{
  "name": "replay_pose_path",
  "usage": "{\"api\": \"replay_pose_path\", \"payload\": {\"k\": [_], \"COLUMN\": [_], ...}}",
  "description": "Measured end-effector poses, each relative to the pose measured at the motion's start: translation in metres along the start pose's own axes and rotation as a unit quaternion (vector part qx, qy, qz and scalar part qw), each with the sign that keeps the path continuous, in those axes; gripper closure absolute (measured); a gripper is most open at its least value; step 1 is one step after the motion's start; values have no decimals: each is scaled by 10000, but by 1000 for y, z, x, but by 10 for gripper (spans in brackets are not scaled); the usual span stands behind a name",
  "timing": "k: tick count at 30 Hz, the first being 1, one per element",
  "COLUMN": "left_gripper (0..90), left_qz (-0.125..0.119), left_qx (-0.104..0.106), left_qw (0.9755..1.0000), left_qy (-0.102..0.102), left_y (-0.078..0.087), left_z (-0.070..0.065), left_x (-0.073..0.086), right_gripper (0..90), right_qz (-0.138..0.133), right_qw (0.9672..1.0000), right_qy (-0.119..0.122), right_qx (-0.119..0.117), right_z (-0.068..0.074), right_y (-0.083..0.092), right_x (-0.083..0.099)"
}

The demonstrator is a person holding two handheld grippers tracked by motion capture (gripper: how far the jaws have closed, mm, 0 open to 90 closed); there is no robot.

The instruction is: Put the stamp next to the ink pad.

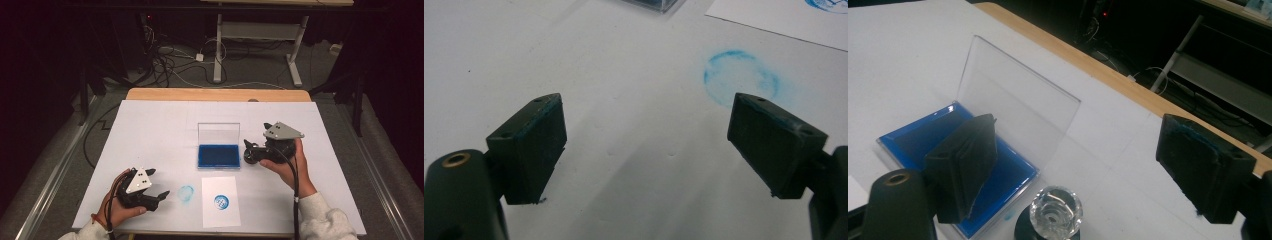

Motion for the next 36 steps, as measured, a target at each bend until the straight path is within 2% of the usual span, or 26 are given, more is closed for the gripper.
{"api": "replay_pose_path", "payload": {"k": [13, 19, 25, 36], "left_gripper": [159, 159, 159, 159], "left_qz": [-75, -85, -88, -275], "left_qx": [-68, -120, -141, -363], "left_qw": [9999, 9999, 9998, 9988], "left_qy": [12, -45, -62, -173], "left_y": [2, 2, 2, 6], "left_z": [1, 1, 0, 1], "left_x": [-2, -2, -2, -6], "right_gripper": [181, 181, 181, 181], "right_qz": [-32, -29, -70, -176], "right_qw": [9997, 9995, 9995, 9991], "right_qy": [208, 300, 302, 383], "right_qx": [-89, -51, -55, -36], "right_z": [12, 16, 18, 23], "right_y": [17, 26, 35, 56], "right_x": [1, 3, 5, 8]}}
Point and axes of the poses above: each handheld gripper's, and its own axes: y roughly backward along the jaws, x roughly out of its underside, z roughly to its left, the point moved 5 cm from there along -y, roughly forward along the jaws, and after that the axes turned 13 degrees about -x, right-handed, at the moved point
